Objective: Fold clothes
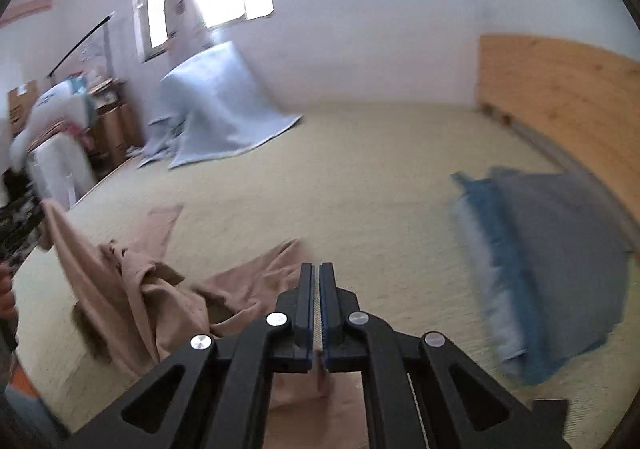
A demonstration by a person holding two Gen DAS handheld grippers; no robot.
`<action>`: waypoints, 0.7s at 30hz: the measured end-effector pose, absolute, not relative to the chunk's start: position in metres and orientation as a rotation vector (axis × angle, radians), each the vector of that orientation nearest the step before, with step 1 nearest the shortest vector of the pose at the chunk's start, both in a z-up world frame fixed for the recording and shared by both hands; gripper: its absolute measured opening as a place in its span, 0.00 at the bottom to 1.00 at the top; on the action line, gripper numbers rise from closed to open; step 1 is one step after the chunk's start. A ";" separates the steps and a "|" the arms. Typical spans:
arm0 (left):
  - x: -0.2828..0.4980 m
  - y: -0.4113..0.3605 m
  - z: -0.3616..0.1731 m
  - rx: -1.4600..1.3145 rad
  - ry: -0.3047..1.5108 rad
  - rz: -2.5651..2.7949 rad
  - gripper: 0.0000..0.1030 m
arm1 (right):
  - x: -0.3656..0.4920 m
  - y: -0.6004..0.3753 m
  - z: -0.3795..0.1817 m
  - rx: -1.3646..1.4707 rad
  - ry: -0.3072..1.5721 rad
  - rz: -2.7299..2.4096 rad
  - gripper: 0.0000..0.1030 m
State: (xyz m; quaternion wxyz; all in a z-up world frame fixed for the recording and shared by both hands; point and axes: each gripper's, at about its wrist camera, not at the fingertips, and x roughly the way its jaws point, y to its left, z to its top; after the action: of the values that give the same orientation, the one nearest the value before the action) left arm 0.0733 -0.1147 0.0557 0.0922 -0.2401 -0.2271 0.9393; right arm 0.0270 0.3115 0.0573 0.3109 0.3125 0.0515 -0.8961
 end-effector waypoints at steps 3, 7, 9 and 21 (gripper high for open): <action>0.075 -0.125 0.053 -0.717 -0.695 2.800 0.04 | 0.030 0.279 0.043 0.869 0.223 -2.253 0.07; 0.081 -0.132 0.052 -0.716 -0.681 2.797 0.04 | 0.048 0.233 0.027 0.885 0.300 -2.062 0.50; 0.083 -0.136 0.050 -0.730 -0.675 2.797 0.04 | 0.058 0.210 0.018 0.887 0.347 -1.996 0.53; 0.093 -0.147 0.035 -0.834 -0.625 2.750 0.05 | 0.087 0.138 -0.013 0.904 0.468 -1.838 0.54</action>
State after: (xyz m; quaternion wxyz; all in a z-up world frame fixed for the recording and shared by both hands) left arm 0.0930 -0.1469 0.0355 0.1003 -0.2821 -0.2116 0.9304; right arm 0.0871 0.1384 -0.0131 0.4973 0.3733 0.1931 -0.7589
